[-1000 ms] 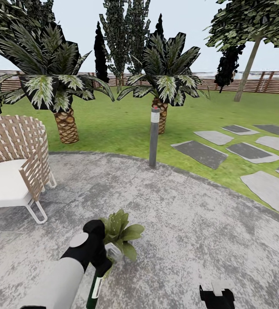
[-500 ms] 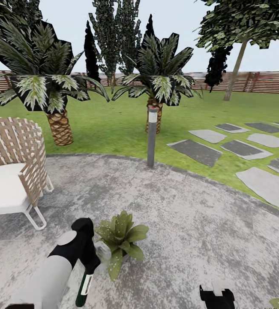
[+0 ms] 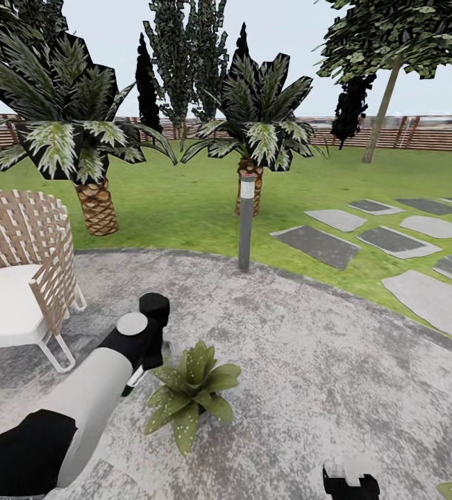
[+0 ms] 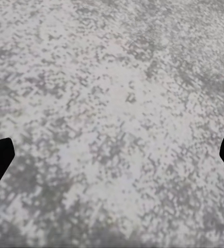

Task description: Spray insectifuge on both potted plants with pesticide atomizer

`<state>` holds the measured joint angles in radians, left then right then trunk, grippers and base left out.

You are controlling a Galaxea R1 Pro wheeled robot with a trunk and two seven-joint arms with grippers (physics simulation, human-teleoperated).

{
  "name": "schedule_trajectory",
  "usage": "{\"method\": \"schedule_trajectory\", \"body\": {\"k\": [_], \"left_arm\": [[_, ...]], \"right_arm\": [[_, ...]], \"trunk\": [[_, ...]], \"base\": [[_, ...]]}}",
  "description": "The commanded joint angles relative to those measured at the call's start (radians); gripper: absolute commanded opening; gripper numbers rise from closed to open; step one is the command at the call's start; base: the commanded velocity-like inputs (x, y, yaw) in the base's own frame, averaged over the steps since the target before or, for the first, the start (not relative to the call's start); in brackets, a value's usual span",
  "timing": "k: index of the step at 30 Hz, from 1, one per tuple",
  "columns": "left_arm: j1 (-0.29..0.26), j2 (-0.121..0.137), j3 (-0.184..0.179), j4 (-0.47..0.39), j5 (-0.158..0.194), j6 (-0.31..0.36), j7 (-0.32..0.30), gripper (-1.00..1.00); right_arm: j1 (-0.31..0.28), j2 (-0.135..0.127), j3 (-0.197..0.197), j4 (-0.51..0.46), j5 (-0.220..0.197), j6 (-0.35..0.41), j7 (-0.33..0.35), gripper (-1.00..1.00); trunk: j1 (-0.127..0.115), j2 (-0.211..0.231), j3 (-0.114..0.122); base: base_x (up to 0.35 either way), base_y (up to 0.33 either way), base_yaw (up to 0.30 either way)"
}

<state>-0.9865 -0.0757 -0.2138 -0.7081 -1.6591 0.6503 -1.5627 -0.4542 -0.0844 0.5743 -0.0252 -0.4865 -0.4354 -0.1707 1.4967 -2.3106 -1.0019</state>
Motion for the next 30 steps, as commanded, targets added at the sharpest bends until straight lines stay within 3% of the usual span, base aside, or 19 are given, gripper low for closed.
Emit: {"method": "schedule_trajectory", "body": {"k": [1, 7, 11, 21, 24, 30], "left_arm": [[0.0, -0.006, 0.0, -0.001, -0.001, 0.016, -0.008, -1.0], [0.035, -0.04, -0.005, -0.001, 0.034, 0.028, -0.008, -1.0], [0.057, -0.062, -0.006, -0.005, 0.036, 0.027, -0.008, -1.0], [0.04, -0.068, -0.01, -0.013, 0.037, 0.014, -0.008, -1.0], [0.013, -0.073, -0.006, -0.003, 0.056, 0.014, -0.008, -1.0], [0.019, -0.089, -0.006, 0.002, 0.069, 0.015, -0.008, -1.0]], "right_arm": [[0.001, 0.003, 0.009, -0.001, -0.006, -0.001, -0.004, 1.0], [0.006, 0.003, 0.009, -0.001, -0.006, 0.0, -0.004, 1.0], [0.006, 0.003, 0.009, -0.001, -0.006, -0.001, -0.004, 1.0], [0.006, 0.003, 0.009, -0.001, -0.006, -0.001, -0.004, 1.0], [0.006, 0.003, 0.009, -0.001, -0.006, -0.001, -0.004, 1.0], [0.006, 0.005, 0.009, -0.004, -0.01, -0.001, -0.004, 1.0]], "trunk": [[0.0, 0.0, -0.001], [0.0, 0.0, -0.001], [0.0, 0.0, -0.001], [0.0, 0.0, -0.001], [0.0, 0.0, -0.001], [0.0, 0.0, -0.001]], "base": [[0.0, 0.0, 0.0], [0.163, 0.0, 0.0], [0.124, 0.0, 0.0], [0.007, 0.0, 0.0], [0.0, 0.0, 0.0], [0.0, 0.0, -0.072]]}}
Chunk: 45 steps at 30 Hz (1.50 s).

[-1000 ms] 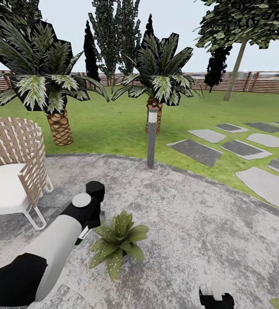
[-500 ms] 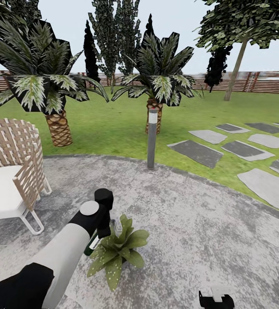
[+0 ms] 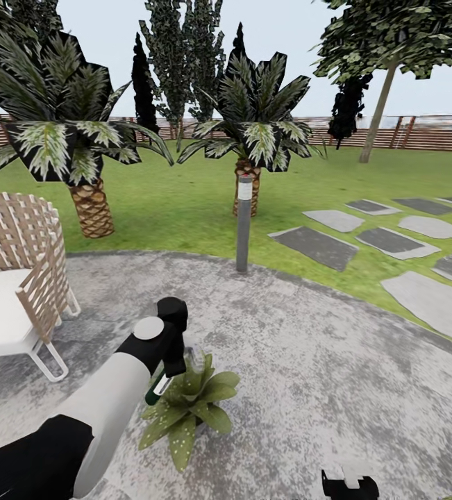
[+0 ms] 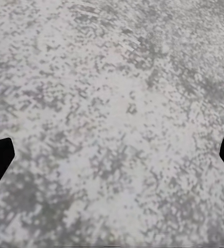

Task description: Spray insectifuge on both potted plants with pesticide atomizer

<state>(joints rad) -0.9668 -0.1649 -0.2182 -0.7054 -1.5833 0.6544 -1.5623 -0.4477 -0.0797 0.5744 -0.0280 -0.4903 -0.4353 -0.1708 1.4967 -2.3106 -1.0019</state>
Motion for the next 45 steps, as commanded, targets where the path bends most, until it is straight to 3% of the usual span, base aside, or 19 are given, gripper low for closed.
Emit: {"method": "schedule_trajectory", "body": {"k": [1, 9, 21, 35, 45], "left_arm": [[0.0, 0.001, -0.001, 0.0, -0.007, 0.011, -0.008, -1.0], [-0.001, 0.001, -0.004, 0.016, -0.013, 0.024, -0.008, -1.0], [-0.002, 0.002, -0.003, 0.017, -0.015, 0.027, -0.008, -1.0], [-0.002, 0.003, -0.003, 0.017, -0.017, 0.029, -0.008, -1.0], [-0.002, 0.001, -0.003, 0.017, -0.017, 0.03, -0.008, -1.0]], "right_arm": [[0.0, 0.0, 0.008, -0.001, -0.006, -0.001, -0.004, 1.0], [0.0, 0.001, 0.008, -0.001, -0.007, -0.002, -0.004, 1.0], [0.0, -0.003, 0.007, 0.001, -0.004, -0.002, -0.004, 1.0], [0.0, 0.0, 0.007, -0.001, -0.008, -0.002, -0.004, 1.0], [0.0, 0.0, 0.007, -0.001, -0.008, -0.002, -0.004, 1.0]], "trunk": [[0.0, 0.0, -0.001], [0.0, 0.0, -0.001], [0.0, 0.0, -0.003], [0.0, 0.0, -0.003], [0.0, 0.0, -0.003]], "base": [[0.0, 0.0, -0.243], [0.0, -0.001, -0.118], [-0.04, -0.212, 0.05], [-0.03, -0.048, 0.0], [-0.046, -0.253, 0.222]]}}
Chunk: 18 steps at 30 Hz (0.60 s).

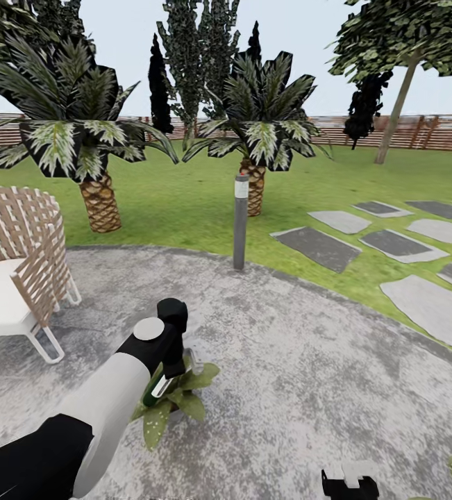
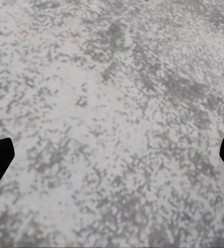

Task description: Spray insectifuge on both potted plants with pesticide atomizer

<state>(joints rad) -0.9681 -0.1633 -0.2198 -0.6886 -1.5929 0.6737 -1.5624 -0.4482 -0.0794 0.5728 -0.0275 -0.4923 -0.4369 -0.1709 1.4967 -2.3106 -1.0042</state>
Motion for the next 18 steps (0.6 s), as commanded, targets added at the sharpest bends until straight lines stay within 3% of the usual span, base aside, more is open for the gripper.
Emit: {"method": "schedule_trajectory", "body": {"k": [1, 6, 9, 11, 13, 15, 18], "left_arm": [[-0.001, 0.0, -0.001, 0.0, -0.007, 0.011, -0.008, -1.0], [0.0, 0.006, 0.001, 0.0, -0.019, 0.012, -0.008, -1.0], [0.044, 0.033, 0.024, -0.001, -0.018, 0.047, -0.008, -1.0], [0.101, 0.043, 0.076, -0.002, -0.015, 0.07, -0.008, -1.0], [0.123, 0.044, 0.114, -0.002, -0.013, 0.077, -0.008, -1.0], [0.131, 0.043, 0.179, -0.002, -0.01, 0.083, -0.008, -1.0], [0.134, 0.038, 0.312, -0.011, -0.009, 0.102, -0.008, -1.0]], "right_arm": [[0.0, 0.0, 0.009, -0.002, -0.006, 0.0, -0.004, 1.0], [0.0, 0.0, 0.009, -0.003, -0.006, 0.0, -0.004, 1.0], [0.0, 0.001, 0.009, -0.002, -0.005, 0.0, -0.004, 1.0], [0.0, 0.001, 0.009, -0.002, -0.004, 0.0, -0.004, 1.0], [0.0, 0.001, 0.009, -0.002, -0.003, 0.0, -0.004, 1.0], [0.0, 0.001, 0.009, -0.002, -0.003, 0.0, -0.004, 1.0], [0.0, 0.001, 0.009, -0.002, -0.002, 0.0, -0.004, 1.0]], "trunk": [[0.0, 0.0, -0.001], [0.0, 0.0, -0.001], [0.0, 0.0, -0.001], [0.0, 0.0, -0.001], [0.0, 0.0, -0.001], [0.0, 0.0, -0.001], [0.0, 0.0, -0.001]], "base": [[-0.002, -0.271, 0.275], [-0.119, -0.234, 0.094], [-0.243, -0.032, 0.0], [-0.031, -0.003, 0.0], [-0.009, -0.001, 0.0], [-0.003, 0.0, 0.0], [0.0, 0.0, 0.0]]}}
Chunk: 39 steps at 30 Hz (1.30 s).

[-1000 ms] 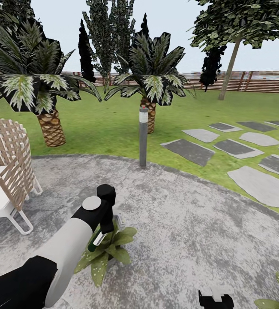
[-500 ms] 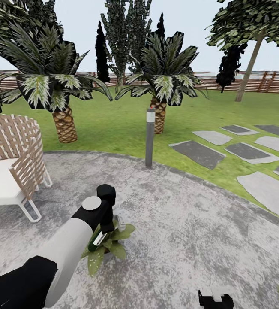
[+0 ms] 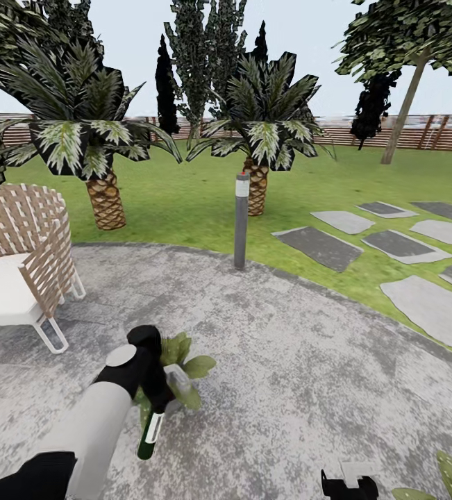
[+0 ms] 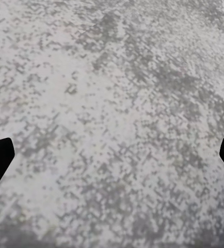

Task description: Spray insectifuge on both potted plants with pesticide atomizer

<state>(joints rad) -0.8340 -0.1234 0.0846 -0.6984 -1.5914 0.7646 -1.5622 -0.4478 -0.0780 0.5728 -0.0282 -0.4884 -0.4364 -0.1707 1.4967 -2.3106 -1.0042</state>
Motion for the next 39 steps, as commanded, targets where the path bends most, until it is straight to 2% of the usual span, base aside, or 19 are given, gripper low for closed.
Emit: {"method": "schedule_trajectory", "body": {"k": [1, 3, 5, 7, 12, 14, 15, 16, 17, 20, 23, 26, 39], "left_arm": [[-0.001, -0.003, 0.027, -0.002, -0.011, 0.02, -0.009, -1.0], [-0.001, -0.004, 0.049, 0.002, -0.013, 0.07, 0.011, -1.0], [0.0, -0.003, 0.057, 0.011, -0.009, 0.126, 0.076, -1.0], [0.005, -0.003, 0.06, 0.027, -0.005, 0.152, 0.115, -1.0], [0.035, -0.004, 0.061, 0.087, -0.003, 0.166, 0.141, -1.0], [0.049, -0.002, 0.063, 0.092, -0.001, 0.166, 0.188, -1.0], [0.061, -0.002, 0.075, 0.092, 0.008, 0.166, 0.237, -1.0], [0.071, -0.006, 0.121, 0.094, 0.054, 0.167, 0.339, -1.0], [0.075, -0.009, 0.146, 0.095, 0.099, 0.167, 0.408, -1.0], [0.077, -0.02, 0.164, 0.094, 0.19, 0.167, 0.481, -1.0], [0.067, -0.032, 0.168, 0.085, 0.214, 0.208, 0.493, -1.0], [0.07, -0.032, 0.173, 0.088, 0.219, 0.239, 0.494, -1.0], [0.069, -0.023, 0.162, 0.097, 0.209, 0.245, 0.485, -1.0]], "right_arm": [[0.0, 0.0, 0.009, -0.001, -0.006, -0.001, -0.004, 1.0], [0.0, -0.001, 0.009, 0.0, -0.005, -0.001, -0.003, 1.0], [0.0, -0.002, 0.009, 0.001, -0.004, -0.001, -0.001, 1.0], [0.0, -0.002, 0.009, 0.002, -0.003, -0.001, 0.0, 1.0], [0.0, -0.002, 0.01, 0.002, -0.002, 0.0, 0.0, 1.0], [0.0, -0.002, 0.01, 0.002, -0.002, 0.001, 0.0, 1.0], [0.0, -0.002, 0.01, 0.002, -0.002, 0.001, 0.0, 1.0], [0.0, -0.002, 0.01, 0.002, -0.002, 0.001, 0.0, 1.0], [0.0, -0.002, 0.01, 0.002, -0.002, 0.001, 0.0, 1.0], [0.0, -0.002, 0.01, 0.002, -0.002, 0.001, 0.0, 1.0], [0.0, -0.002, 0.01, 0.002, -0.002, 0.001, -0.001, 1.0], [0.0, -0.002, 0.01, 0.002, -0.002, 0.001, -0.001, 1.0], [0.0, 0.003, 0.009, -0.002, -0.01, 0.001, -0.004, 1.0]], "trunk": [[0.0, 0.0, -0.001], [0.0, 0.0, -0.001], [0.0, 0.0, -0.001], [0.0, 0.0, -0.001], [0.0, 0.0, -0.001], [0.0, 0.0, -0.001], [0.0, 0.0, -0.001], [0.0, 0.0, -0.001], [0.0, 0.0, -0.001], [0.0, 0.0, -0.001], [0.0, 0.0, -0.001], [0.0, 0.0, -0.001], [0.0, 0.0, -0.003]], "base": [[0.0, 0.0, 0.0], [0.0, 0.0, 0.0], [0.0, 0.0, 0.0], [0.0, 0.0, 0.0], [0.0, 0.0, 0.0], [0.0, 0.0, 0.0], [0.0, 0.0, 0.0], [0.0, 0.0, 0.0], [0.0, 0.0, 0.0], [0.0, 0.0, 0.0], [0.0, 0.0, 0.0], [0.0, 0.0, 0.0], [0.0, 0.0, 0.0]]}}
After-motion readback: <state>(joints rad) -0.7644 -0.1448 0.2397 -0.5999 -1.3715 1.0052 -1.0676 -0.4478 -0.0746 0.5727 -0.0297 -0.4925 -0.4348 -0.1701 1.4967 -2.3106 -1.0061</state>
